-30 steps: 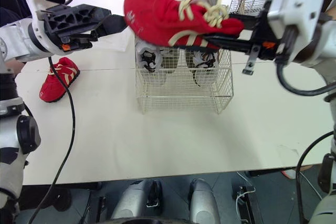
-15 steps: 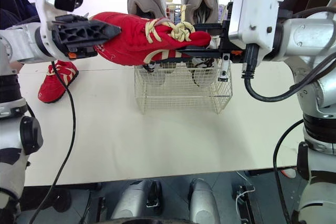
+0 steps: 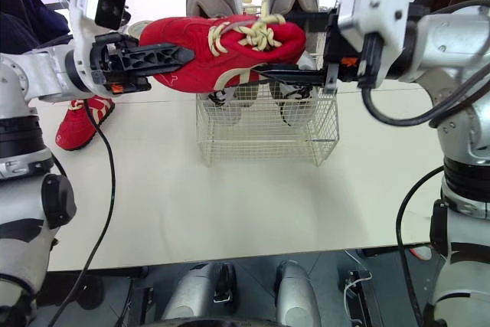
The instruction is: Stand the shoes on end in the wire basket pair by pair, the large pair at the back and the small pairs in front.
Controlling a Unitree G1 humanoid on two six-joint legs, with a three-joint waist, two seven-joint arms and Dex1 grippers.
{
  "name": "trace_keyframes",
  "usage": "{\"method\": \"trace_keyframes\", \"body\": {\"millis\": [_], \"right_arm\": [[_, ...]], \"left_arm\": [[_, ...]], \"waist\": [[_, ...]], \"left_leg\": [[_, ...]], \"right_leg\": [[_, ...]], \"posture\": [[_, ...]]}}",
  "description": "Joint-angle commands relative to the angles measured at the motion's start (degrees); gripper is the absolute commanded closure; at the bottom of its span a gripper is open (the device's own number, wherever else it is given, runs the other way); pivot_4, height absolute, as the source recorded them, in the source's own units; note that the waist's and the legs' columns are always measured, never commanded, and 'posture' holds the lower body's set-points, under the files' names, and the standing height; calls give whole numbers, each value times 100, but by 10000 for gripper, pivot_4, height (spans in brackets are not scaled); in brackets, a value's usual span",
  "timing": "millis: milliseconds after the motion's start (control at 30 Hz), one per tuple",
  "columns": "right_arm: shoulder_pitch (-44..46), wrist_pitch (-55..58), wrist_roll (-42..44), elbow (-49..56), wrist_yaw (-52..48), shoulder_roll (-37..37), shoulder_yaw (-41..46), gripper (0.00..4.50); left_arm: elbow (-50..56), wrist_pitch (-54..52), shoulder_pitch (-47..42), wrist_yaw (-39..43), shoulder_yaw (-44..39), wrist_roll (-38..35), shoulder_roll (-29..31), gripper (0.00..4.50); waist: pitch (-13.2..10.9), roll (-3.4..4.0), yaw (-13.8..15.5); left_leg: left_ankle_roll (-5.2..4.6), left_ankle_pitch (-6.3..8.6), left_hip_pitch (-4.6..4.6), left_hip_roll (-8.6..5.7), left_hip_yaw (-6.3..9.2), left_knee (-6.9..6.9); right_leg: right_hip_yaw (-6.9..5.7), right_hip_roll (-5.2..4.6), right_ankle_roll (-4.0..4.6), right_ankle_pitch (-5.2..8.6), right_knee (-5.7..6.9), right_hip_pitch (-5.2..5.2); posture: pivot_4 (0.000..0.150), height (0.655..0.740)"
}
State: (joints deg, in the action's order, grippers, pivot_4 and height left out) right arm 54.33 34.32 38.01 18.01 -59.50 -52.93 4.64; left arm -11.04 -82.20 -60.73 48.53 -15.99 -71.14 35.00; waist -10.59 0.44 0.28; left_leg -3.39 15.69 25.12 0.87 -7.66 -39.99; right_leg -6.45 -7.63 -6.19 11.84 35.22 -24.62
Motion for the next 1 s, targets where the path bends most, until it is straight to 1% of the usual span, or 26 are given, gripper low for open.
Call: {"method": "trace_keyframes", "body": {"millis": [33, 67, 167, 233, 267, 333, 400, 467, 567, 667, 800, 1000], "right_arm": [[151, 864, 814, 119, 425, -178, 780, 1975], [122, 1245, 1194, 50, 592, -213, 1049, 577], [-236, 2335, 2376, -349, 1337, -204, 2087, 577], [-512, 2685, 2838, -420, 1744, -141, 2491, 577], [-636, 2788, 3099, -401, 1957, -66, 2619, 577], [-933, 2855, 3789, -257, 2640, 334, 2764, 577], [-1193, 2720, 4403, -49, 3375, 867, 2709, 577], [-1317, 2463, 4720, 215, 3916, 1380, 2479, 577], [-1207, 2037, 4904, 368, 4507, 2088, 2094, 577], [-998, 1686, 4889, 344, 4744, 2500, 1806, 577], [-709, 1390, 4778, 199, 4815, 2732, 1525, 577], [-432, 1107, 4625, -8, 4667, 2952, 1209, 577]], "left_arm": [[160, 109, 20, -461, -575, -441, -139, 42170], [197, 167, 59, -616, -696, -548, -214, 42170], [441, 473, 236, -1156, -1077, -972, -516, 42170], [590, 631, 333, -1465, -1178, -1211, -675, 42170], [674, 734, 382, -1589, -1192, -1289, -750, 42170], [829, 1016, 454, -1861, -1207, -1431, -983, 42170], [1005, 1266, 523, -2027, -1146, -1498, -1202, 42170], [1150, 1445, 595, -2131, -1031, -1505, -1373, 42170], [1293, 1675, 678, -2258, -884, -1535, -1584, 42170], [1434, 1787, 774, -2288, -714, -1485, -1658, 42170], [1600, 1872, 949, -2272, -521, -1461, -1654, 42170], [1785, 2107, 1154, -2341, -327, -1315, -1669, 42170]], "waist": [[0, 0, 1], [0, -1, 1], [2, -4, 21], [9, -20, 43], [9, -19, 39], [10, -20, 35], [10, -21, 31], [10, -19, 15], [9, -17, 5], [9, -17, 15], [9, -17, 33], [9, -17, 17]], "left_leg": [[0, 0, 0, 0, 0, 0], [0, 0, 0, 0, 1, 0], [0, 0, 0, 0, 2, 0], [0, 1, 0, 0, 8, 0], [0, 1, 0, 0, 9, 0], [0, 1, 0, -1, 4, 0], [0, 1, -5, 1, 3, 0], [1, 1, -7, 2, 2, 1], [2, -1, -7, 2, -2, 2], [1, -2, -6, 0, -2, 2], [0, -1, -6, -2, -1, 2], [0, -1, -5, 0, 0, 2]], "right_leg": [[0, 0, 0, 0, 0, 0], [0, -1, 0, -1, 0, 0], [0, -4, 2, -1, 1, 0], [-3, -6, 5, -4, -1, 5], [-3, -6, 6, -4, -2, 7], [-2, -8, 10, -7, -2, 5], [-2, -6, 12, -8, 0, 7], [-1, -5, 12, -9, 4, 7], [-1, -2, 11, -9, 11, 3], [-2, 1, 7, -11, 8, 4], [-1, 2, 6, -11, 6, 5], [-1, 5, 6, -11, 5, 5]], "posture": [[1500, 7400], [1500, 7400], [1500, 7400], [1500, 7400], [1500, 7400], [1500, 7400], [1500, 7400], [1500, 7400], [1500, 7400], [1500, 7400], [1500, 7400], [1500, 7400]]}}
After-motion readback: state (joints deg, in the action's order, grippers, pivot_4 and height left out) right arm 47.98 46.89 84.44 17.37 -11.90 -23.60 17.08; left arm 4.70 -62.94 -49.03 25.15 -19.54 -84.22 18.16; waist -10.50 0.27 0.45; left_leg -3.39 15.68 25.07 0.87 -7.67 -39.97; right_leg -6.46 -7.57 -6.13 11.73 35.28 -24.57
